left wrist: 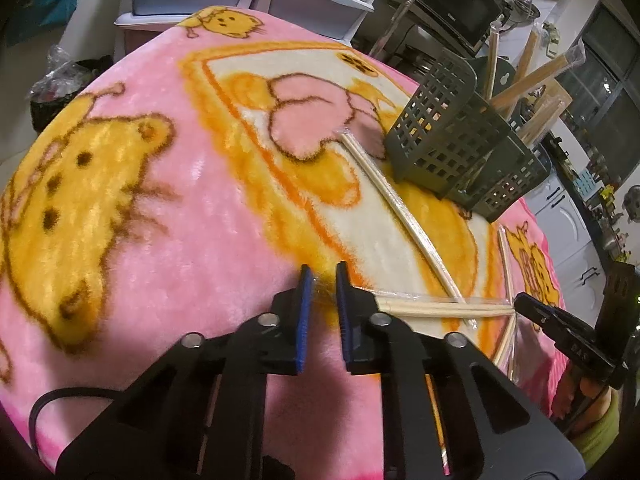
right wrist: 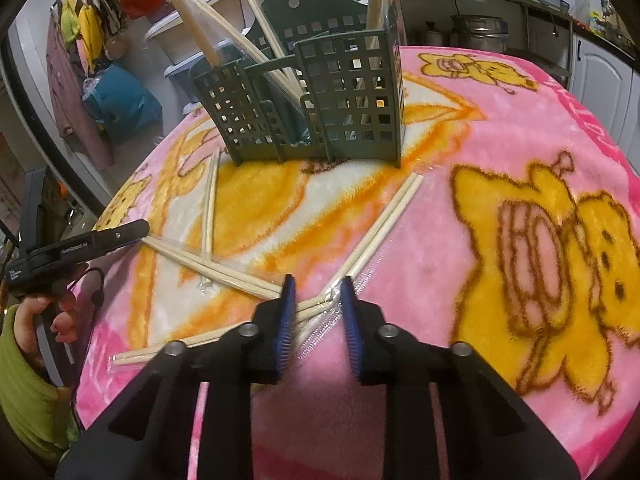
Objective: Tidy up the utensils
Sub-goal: 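Lower the left tool onto wrapped chopsticks while the right tool closes on bare chopsticks, then lift the chopsticks with both tools up over the green holder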
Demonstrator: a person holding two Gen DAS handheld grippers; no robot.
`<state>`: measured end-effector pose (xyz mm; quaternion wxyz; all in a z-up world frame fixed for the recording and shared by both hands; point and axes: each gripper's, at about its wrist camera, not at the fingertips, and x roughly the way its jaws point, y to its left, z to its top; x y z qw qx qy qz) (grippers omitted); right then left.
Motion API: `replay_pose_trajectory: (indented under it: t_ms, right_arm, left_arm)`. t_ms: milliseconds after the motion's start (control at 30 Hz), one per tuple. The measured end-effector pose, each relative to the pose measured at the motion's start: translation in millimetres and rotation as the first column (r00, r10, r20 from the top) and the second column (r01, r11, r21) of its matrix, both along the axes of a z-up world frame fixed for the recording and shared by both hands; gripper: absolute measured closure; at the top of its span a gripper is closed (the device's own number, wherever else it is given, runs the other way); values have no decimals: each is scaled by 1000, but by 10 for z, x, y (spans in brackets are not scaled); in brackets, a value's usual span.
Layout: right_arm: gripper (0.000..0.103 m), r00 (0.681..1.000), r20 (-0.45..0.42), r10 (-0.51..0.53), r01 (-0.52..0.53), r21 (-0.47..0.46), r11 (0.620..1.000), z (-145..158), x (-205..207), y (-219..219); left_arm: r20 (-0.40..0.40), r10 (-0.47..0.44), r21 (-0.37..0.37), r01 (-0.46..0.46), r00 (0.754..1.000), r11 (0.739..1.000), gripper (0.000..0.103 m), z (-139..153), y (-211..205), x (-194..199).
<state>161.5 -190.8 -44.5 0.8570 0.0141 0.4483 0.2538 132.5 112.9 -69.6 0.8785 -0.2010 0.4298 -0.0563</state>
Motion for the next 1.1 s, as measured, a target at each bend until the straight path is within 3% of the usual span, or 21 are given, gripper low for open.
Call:
replay_pose_trajectory:
  t_ms: [67, 233, 767, 1100]
  right_arm:
    - [97, 1000, 3, -1, 1, 4, 1000, 10, -1, -7]
    - [101, 1000, 17, -8, 8, 35, 999, 65, -5, -47]
    - [102, 986, 159, -39, 20, 121, 993, 606, -54, -163]
    - [102, 962, 271, -45, 14, 117, 993, 991, -83, -202]
  left_arm:
    - [3, -2, 0, 2, 1000, 1000, 99, 7, -13, -5]
    - [29, -5, -8, 6, 1000, 1000, 100, 72, -33, -31]
    - [189, -51, -42, 60, 981, 997, 100, 660, -263, -53]
    - [266, -118, -4, 123, 957, 992, 101, 1009, -555, 30]
